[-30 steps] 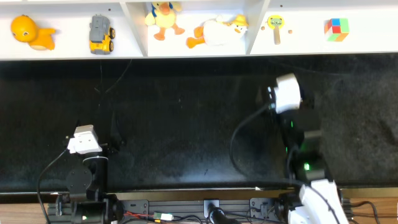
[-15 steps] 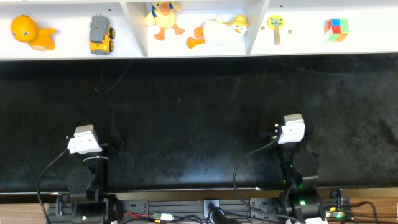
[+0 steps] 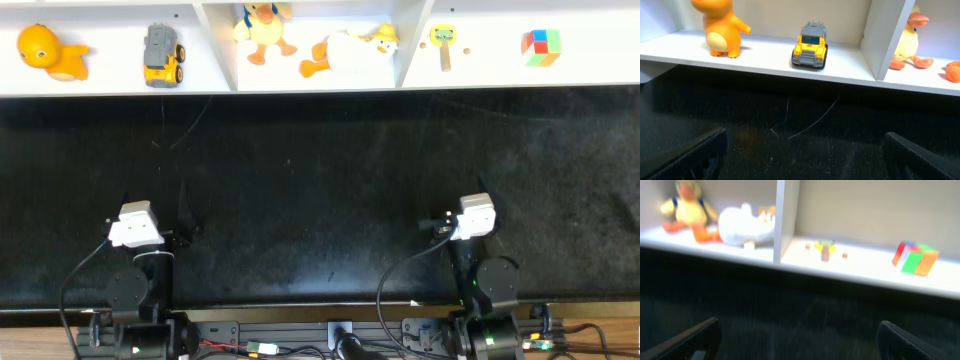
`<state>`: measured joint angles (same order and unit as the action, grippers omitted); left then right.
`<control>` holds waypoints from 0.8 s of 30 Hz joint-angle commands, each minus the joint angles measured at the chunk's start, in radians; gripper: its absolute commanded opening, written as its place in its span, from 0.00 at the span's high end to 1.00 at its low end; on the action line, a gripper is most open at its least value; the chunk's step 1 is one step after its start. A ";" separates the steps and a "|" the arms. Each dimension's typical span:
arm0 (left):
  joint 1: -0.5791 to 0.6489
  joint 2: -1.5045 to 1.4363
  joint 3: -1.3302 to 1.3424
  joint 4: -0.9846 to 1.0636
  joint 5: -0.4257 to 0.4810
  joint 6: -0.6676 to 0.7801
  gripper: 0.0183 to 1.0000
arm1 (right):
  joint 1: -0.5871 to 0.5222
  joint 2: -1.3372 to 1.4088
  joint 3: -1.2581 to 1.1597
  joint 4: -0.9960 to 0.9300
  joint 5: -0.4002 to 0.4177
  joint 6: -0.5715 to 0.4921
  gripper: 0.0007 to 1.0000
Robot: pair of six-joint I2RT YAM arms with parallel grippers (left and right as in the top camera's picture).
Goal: Store Toys
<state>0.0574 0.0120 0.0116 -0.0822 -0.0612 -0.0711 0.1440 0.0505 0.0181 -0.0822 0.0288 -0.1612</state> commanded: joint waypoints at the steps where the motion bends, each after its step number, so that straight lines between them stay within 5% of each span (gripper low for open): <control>1: -0.007 -0.009 -0.003 0.001 -0.005 0.019 0.00 | -0.013 -0.047 -0.013 0.005 -0.010 0.008 0.01; 24: -0.007 -0.009 -0.003 0.001 -0.005 0.019 0.00 | -0.110 -0.047 -0.013 0.004 -0.010 0.008 0.00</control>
<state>0.0574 0.0120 0.0116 -0.0822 -0.0608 -0.0711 0.0475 0.0147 0.0181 -0.0807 0.0254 -0.1604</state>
